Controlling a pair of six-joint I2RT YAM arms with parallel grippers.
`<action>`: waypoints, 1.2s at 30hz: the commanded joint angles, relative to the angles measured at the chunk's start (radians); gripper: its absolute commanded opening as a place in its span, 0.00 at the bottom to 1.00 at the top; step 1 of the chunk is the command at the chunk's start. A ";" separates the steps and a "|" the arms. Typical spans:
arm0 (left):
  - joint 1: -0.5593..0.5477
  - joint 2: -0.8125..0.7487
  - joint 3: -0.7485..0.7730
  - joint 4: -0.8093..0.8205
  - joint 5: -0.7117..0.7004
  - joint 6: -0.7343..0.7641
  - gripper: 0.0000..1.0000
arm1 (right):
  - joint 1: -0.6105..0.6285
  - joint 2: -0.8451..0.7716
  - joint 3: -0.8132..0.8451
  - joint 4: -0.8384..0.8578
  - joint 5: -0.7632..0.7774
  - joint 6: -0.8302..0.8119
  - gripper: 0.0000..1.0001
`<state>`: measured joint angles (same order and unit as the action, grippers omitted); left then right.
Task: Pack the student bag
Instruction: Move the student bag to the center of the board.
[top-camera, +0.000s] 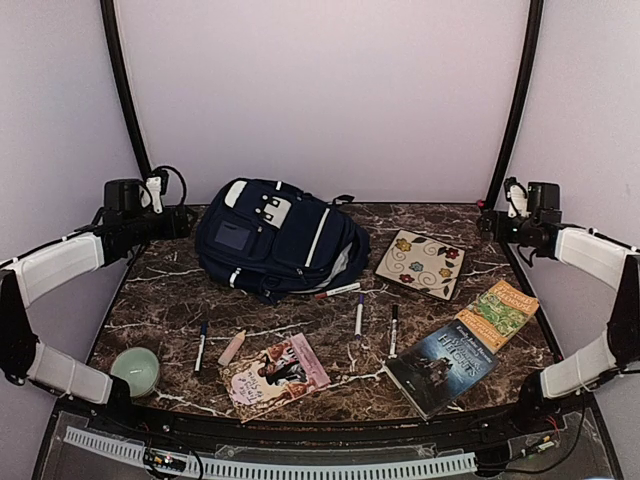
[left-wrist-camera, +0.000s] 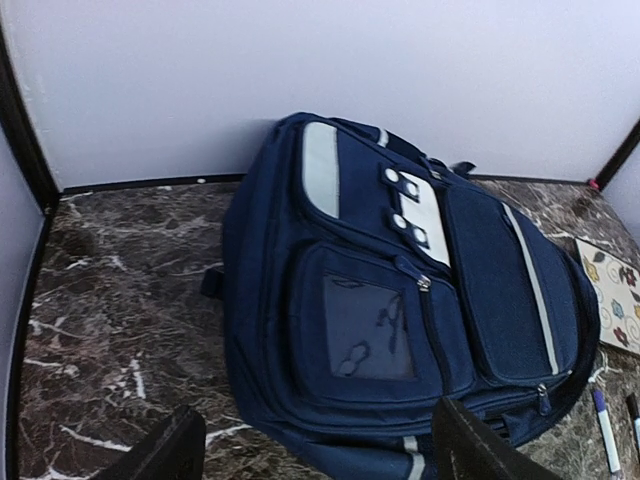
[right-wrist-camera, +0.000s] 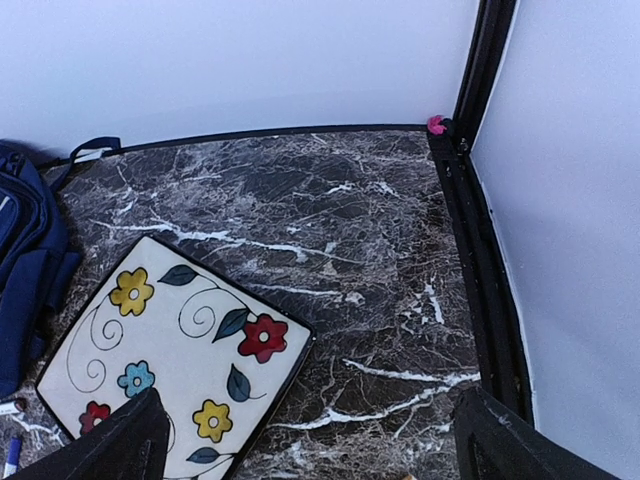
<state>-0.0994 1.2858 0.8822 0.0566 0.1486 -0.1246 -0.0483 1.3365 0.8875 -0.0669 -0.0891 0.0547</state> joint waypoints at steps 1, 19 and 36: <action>-0.078 0.027 0.044 -0.017 0.109 0.023 0.79 | 0.007 0.014 0.036 0.025 -0.090 -0.103 0.98; -0.575 0.366 0.384 -0.139 0.085 -0.048 0.70 | 0.175 0.101 0.150 -0.097 -0.338 -0.345 0.66; -0.684 0.909 0.845 -0.331 -0.183 -0.109 0.73 | 0.186 0.074 0.026 -0.050 -0.403 -0.377 0.57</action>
<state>-0.7811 2.1715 1.6566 -0.2138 0.0456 -0.2211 0.1310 1.4487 0.9257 -0.1680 -0.4530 -0.3096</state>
